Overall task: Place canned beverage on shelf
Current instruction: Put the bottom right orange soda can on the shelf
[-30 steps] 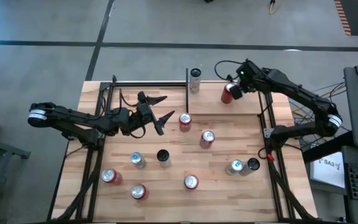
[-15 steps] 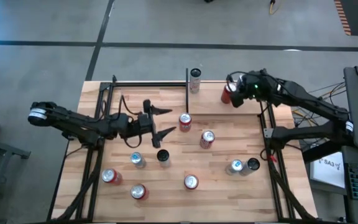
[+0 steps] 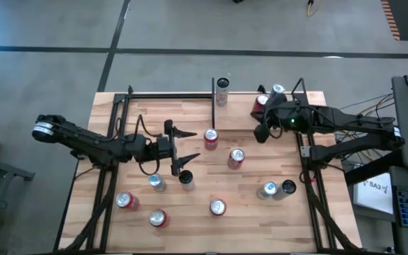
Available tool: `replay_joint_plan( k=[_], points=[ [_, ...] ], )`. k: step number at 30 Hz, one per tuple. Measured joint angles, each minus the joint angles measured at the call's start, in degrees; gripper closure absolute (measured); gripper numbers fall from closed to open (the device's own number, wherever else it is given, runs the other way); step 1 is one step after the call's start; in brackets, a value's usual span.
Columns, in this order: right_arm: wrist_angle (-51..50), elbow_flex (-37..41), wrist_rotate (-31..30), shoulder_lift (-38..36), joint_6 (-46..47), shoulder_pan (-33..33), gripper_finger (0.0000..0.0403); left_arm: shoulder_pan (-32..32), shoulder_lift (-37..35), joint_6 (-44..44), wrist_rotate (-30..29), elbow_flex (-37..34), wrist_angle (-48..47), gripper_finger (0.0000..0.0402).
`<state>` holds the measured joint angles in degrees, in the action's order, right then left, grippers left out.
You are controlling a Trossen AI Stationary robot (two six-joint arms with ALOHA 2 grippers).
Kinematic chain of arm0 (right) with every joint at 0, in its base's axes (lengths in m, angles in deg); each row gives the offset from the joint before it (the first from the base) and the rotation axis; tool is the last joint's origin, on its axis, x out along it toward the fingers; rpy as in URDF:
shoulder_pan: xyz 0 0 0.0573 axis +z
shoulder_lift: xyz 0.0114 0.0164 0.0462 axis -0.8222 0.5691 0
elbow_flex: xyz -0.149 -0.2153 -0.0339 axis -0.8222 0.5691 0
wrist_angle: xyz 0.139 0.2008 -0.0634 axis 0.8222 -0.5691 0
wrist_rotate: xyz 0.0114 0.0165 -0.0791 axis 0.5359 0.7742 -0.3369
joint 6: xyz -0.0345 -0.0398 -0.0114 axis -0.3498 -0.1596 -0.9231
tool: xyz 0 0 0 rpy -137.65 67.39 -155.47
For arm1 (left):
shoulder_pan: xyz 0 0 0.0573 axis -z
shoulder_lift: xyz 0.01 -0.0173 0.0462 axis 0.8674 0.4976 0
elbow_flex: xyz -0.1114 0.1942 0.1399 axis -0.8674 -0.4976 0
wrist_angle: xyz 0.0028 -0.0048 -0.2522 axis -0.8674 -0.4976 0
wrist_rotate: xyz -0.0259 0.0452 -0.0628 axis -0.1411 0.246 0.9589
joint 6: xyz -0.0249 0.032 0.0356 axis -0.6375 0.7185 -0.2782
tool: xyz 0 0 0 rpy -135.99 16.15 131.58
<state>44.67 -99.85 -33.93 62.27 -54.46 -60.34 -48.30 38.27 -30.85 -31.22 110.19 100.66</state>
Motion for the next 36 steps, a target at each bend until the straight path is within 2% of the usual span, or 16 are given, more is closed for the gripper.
replay_joint_plan(
  k=[10,19,23,26,36],
  points=[
    [6.13,2.52,-0.68,2.34,-1.79,7.29,0.0394,5.12,0.02,-1.71,-0.04,0.02,1.18,0.0091],
    [9.25,3.26,-0.63,4.57,-5.15,12.43,0.0394,5.40,0.02,-3.58,-0.78,0.02,3.95,0.0091],
    [9.99,3.26,-0.64,4.76,-6.62,12.65,0.0394,5.41,0.02,-4.22,-3.40,1.75,4.47,0.0091],
    [10.33,3.26,-0.69,4.87,-7.35,12.65,0.0394,5.43,0.04,-5.07,-3.54,4.70,-0.92,0.0091],
    [8.59,5.79,0.53,4.90,-5.66,14.08,0.0394,7.23,0.04,-11.91,-3.56,17.02,-34.25,0.0091]
  ],
)
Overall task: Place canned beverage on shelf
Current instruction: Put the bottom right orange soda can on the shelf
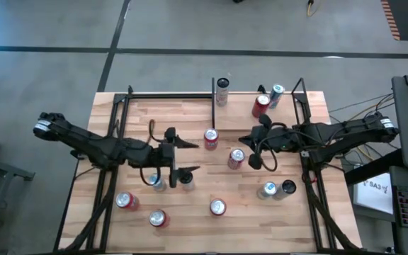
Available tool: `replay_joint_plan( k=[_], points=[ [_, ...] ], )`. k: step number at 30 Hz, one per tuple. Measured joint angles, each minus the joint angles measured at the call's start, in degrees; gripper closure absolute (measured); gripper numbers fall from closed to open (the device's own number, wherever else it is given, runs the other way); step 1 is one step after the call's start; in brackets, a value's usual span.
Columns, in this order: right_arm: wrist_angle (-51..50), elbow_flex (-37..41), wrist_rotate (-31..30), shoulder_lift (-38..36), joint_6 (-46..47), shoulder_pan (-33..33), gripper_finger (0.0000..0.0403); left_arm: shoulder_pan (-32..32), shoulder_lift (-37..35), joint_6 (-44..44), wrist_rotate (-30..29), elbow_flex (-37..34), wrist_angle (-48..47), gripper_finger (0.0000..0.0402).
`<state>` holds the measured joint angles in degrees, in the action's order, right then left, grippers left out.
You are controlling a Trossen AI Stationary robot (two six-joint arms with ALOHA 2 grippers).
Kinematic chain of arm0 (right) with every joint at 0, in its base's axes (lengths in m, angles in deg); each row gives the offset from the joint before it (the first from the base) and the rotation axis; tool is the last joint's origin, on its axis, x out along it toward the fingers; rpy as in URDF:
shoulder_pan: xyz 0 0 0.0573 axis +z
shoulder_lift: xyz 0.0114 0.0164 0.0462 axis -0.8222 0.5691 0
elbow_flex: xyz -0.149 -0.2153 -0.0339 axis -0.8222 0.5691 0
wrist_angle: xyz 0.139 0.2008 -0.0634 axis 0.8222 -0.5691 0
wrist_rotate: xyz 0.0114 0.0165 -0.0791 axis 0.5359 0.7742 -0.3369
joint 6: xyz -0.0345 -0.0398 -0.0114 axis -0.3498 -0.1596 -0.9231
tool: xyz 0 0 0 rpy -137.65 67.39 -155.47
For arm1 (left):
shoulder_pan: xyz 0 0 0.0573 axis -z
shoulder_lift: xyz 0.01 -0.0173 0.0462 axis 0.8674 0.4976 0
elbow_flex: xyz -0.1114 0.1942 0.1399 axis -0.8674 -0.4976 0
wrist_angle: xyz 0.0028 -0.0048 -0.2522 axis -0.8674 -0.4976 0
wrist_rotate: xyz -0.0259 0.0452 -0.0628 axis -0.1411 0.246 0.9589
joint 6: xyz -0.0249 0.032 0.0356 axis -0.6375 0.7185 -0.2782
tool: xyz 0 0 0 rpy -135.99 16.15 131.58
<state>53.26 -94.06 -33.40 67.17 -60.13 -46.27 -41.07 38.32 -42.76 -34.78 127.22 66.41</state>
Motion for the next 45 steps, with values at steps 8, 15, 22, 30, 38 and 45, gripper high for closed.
replay_joint_plan(
  k=[8,15,22,30,38,45],
  points=[
    [-8.97,0.58,0.12,-0.07,7.55,4.55,0.0394,2.34,0.00,-8.49,0.02,6.31,-22.86,0.0091],
    [-12.27,0.58,0.14,-0.11,9.04,9.77,0.0394,3.92,0.00,-11.56,0.10,5.73,-28.08,0.0091],
    [-17.01,0.58,0.13,-0.11,16.28,14.92,0.0394,4.37,0.00,-16.09,0.06,4.57,-28.35,0.0089],
    [-17.10,0.58,0.15,-0.11,19.65,19.63,0.0394,7.71,1.19,-16.94,-1.99,4.53,-26.89,0.0089],
    [-17.00,0.58,0.03,-0.11,20.62,20.27,0.0394,9.50,6.56,-16.51,-2.65,5.38,-23.89,0.0089],
    [-16.85,0.58,-0.03,-0.11,20.50,20.28,0.0394,9.65,12.21,-12.08,-2.92,7.76,-18.81,0.0089]
  ],
)
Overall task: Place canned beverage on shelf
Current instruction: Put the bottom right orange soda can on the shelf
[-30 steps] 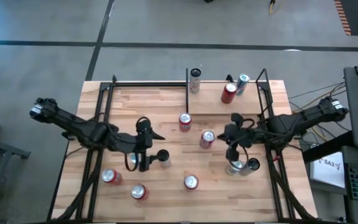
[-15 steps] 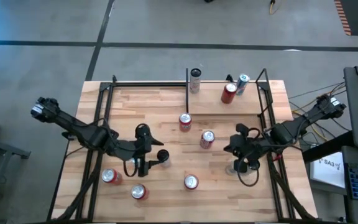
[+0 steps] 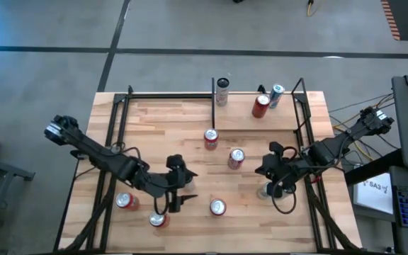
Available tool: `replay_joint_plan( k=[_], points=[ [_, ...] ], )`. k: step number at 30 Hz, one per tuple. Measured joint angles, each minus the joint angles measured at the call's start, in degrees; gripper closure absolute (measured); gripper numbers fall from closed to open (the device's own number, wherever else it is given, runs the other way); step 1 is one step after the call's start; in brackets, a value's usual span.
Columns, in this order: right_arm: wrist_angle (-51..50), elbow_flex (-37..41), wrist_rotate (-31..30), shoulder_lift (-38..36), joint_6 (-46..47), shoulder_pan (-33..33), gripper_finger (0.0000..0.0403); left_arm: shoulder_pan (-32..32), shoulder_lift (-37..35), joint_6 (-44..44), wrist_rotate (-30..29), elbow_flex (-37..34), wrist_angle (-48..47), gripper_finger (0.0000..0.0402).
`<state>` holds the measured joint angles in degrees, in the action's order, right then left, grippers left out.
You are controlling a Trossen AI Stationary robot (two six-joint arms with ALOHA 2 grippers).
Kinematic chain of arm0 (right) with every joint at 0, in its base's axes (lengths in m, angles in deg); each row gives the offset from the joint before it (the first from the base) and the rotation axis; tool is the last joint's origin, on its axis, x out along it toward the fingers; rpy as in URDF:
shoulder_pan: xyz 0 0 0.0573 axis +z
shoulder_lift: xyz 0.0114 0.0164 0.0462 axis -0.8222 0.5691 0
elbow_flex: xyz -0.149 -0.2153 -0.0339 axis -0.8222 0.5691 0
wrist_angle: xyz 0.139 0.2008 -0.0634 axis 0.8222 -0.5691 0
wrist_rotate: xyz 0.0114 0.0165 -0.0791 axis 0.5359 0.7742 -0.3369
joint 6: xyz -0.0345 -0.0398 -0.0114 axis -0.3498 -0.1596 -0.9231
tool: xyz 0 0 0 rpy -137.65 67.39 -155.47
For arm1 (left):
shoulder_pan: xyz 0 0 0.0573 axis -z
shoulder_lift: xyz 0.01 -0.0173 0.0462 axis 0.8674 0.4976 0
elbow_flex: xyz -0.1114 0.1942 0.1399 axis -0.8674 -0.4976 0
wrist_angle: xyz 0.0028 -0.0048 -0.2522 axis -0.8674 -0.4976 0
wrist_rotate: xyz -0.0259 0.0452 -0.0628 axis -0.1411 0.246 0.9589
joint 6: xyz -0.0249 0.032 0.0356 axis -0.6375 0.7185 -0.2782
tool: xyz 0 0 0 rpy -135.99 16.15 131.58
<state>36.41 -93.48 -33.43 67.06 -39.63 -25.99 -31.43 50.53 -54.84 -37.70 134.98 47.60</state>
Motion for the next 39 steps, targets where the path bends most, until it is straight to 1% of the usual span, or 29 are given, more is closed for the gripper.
replay_joint_plan(
  k=[11,15,21,24,28,31,35,39],
  points=[
    [-0.13,0.00,0.00,-0.02,-1.55,0.00,0.0394,0.63,11.95,8.26,-0.10,12.08,0.69,0.0089],
    [-0.13,0.00,0.00,-0.02,-1.55,0.88,0.0394,0.88,16.27,8.66,-0.10,14.72,0.87,0.0089],
    [0.74,0.00,-0.63,0.02,-1.59,3.24,0.0394,1.23,20.66,6.28,-0.66,15.25,2.74,0.0089],
    [1.21,0.18,-1.67,0.08,-1.61,4.68,0.0394,1.25,21.34,4.29,-2.63,14.57,3.44,0.0089],
    [1.31,0.46,-3.12,0.09,-1.55,6.53,0.0394,1.66,21.73,1.87,-2.48,14.50,3.97,0.0086],
    [2.41,0.46,-5.09,0.09,-1.62,7.57,0.0394,2.05,21.75,0.32,-2.32,14.41,4.11,0.0077],
    [2.88,0.46,-5.22,0.09,-1.98,7.58,0.0394,1.97,21.77,-2.97,-2.90,13.87,4.08,0.0056],
    [3.35,0.46,-5.35,0.11,-1.98,7.56,0.0394,2.11,21.77,-2.95,-2.98,13.73,4.61,0.0043]
  ],
)
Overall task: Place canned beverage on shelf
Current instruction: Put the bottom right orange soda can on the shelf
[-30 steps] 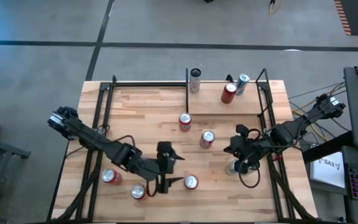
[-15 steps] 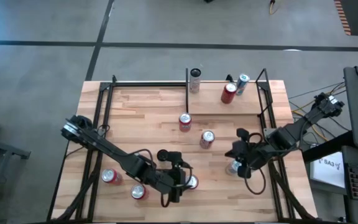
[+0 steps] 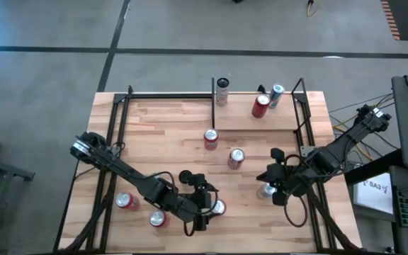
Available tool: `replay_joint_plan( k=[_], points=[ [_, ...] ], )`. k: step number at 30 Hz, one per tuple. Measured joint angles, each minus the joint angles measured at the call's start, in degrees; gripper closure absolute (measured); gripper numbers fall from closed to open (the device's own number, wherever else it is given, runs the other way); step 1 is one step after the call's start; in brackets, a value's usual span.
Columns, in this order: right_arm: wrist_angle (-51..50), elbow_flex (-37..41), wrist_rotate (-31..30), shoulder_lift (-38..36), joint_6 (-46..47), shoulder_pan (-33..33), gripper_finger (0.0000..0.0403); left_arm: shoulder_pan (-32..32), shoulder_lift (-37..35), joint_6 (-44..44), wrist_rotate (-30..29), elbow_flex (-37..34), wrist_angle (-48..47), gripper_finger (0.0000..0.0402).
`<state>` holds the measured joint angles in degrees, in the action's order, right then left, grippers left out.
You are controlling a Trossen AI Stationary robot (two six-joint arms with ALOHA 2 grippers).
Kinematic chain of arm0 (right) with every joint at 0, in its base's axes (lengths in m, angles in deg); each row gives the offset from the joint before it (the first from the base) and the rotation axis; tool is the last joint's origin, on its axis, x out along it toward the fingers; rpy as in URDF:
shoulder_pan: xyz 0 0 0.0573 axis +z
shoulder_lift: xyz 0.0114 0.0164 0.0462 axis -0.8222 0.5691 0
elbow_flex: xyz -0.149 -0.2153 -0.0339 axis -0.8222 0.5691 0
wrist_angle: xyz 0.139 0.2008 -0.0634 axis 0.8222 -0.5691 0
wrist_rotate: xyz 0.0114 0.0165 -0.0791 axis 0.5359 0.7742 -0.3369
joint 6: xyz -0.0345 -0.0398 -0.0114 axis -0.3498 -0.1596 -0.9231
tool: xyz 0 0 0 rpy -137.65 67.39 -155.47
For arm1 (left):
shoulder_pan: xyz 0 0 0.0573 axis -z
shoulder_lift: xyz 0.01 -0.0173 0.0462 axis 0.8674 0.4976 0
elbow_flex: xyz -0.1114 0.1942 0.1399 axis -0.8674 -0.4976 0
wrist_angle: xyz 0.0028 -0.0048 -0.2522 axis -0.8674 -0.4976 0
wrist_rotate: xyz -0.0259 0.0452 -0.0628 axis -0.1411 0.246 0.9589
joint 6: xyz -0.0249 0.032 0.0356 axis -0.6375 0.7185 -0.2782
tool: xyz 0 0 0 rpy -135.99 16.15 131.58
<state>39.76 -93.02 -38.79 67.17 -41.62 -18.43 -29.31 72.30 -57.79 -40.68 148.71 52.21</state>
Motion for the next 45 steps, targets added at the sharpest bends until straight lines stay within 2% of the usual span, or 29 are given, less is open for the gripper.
replay_joint_plan(
  k=[17,45],
  points=[
    [0.38,0.15,0.00,0.22,0.02,0.00,0.0394,0.14,6.29,2.77,-0.04,1.64,3.73,0.0040],
    [0.40,0.15,-1.17,0.22,0.05,0.00,0.0394,-0.10,6.36,0.90,-0.04,-1.16,3.78,0.0040]
  ],
)
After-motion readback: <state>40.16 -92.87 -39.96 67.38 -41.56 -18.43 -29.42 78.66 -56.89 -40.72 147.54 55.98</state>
